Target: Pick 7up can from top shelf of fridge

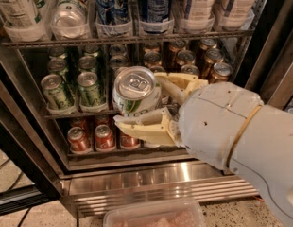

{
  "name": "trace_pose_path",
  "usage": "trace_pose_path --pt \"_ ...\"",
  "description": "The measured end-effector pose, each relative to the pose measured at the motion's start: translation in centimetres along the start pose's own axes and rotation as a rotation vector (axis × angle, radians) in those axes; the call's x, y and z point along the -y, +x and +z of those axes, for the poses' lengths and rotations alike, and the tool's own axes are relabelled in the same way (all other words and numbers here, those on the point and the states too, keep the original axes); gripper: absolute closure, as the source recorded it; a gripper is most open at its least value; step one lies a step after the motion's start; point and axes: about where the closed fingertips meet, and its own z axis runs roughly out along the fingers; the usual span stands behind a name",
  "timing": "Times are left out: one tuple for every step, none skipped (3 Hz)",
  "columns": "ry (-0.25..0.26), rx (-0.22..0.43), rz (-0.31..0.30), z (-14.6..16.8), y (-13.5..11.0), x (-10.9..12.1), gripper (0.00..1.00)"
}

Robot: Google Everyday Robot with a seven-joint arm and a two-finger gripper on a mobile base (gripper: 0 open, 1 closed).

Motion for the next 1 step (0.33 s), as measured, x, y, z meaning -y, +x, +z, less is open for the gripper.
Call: trace_pose_path --pt "0.0 0.0 0.0 0.0 0.0 0.0 1.0"
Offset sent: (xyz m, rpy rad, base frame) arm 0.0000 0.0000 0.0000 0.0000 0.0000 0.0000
